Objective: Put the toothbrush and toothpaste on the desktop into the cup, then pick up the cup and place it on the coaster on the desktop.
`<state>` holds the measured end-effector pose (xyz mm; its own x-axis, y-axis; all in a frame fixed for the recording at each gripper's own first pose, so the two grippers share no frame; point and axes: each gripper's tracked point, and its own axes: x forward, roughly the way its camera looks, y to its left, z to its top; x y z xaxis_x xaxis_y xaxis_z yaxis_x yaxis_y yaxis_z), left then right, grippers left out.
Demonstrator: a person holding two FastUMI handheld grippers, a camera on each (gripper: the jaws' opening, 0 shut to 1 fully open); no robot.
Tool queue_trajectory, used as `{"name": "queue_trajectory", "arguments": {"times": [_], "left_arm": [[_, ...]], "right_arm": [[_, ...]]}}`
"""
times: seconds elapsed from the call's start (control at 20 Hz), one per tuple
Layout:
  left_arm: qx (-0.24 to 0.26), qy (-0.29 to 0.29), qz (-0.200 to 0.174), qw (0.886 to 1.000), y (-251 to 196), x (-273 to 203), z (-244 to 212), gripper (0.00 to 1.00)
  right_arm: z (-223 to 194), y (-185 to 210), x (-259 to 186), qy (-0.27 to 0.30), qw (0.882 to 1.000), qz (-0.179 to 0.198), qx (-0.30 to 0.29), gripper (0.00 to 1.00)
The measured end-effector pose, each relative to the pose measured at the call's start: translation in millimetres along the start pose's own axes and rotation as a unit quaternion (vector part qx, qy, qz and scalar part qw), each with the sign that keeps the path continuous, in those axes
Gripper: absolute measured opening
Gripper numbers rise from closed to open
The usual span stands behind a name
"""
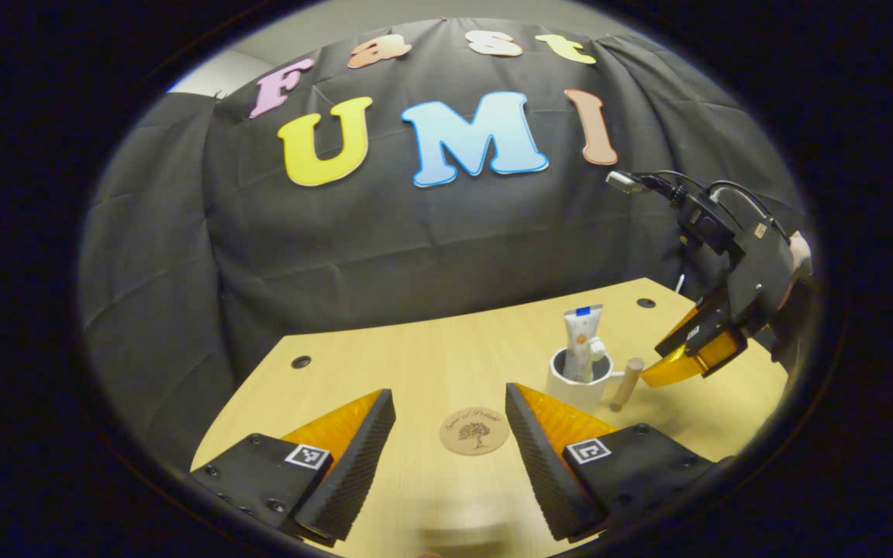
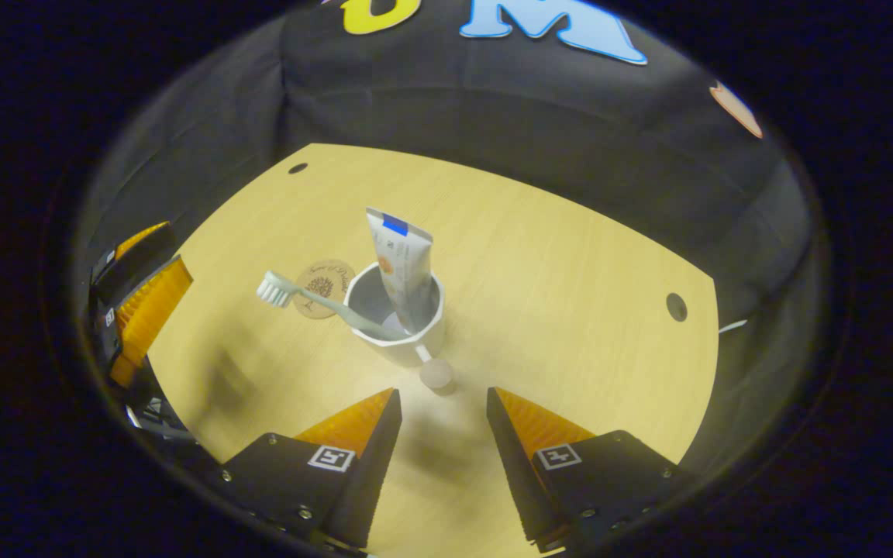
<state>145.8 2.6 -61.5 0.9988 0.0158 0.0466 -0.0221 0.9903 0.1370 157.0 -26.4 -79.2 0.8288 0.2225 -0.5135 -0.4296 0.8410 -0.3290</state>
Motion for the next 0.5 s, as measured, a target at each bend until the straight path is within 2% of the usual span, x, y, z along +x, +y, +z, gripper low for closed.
{"name": "queue_trajectory", "arguments": {"times": [0.2,0.25,0.45,0.5], "left_arm": [[-0.015,0.015,0.048,0.999,39.1,-20.9,-16.3,0.95],[-0.019,0.020,0.059,0.998,47.6,-25.0,-20.9,0.95],[-0.040,0.038,0.099,0.994,76.5,-42.2,-38.2,0.95],[-0.045,0.042,0.107,0.992,82.3,-45.7,-42.0,0.95]], "right_arm": [[13.2,-2.8,12.5,0.029,0.998,-0.002,-0.052,0.70],[15.2,-3.2,17.7,0.037,0.998,-0.001,-0.060,0.66],[16.4,-3.6,34.2,0.066,0.994,0.004,-0.084,0.66],[14.8,-3.0,36.6,0.074,0.994,0.008,-0.085,0.63]]}}
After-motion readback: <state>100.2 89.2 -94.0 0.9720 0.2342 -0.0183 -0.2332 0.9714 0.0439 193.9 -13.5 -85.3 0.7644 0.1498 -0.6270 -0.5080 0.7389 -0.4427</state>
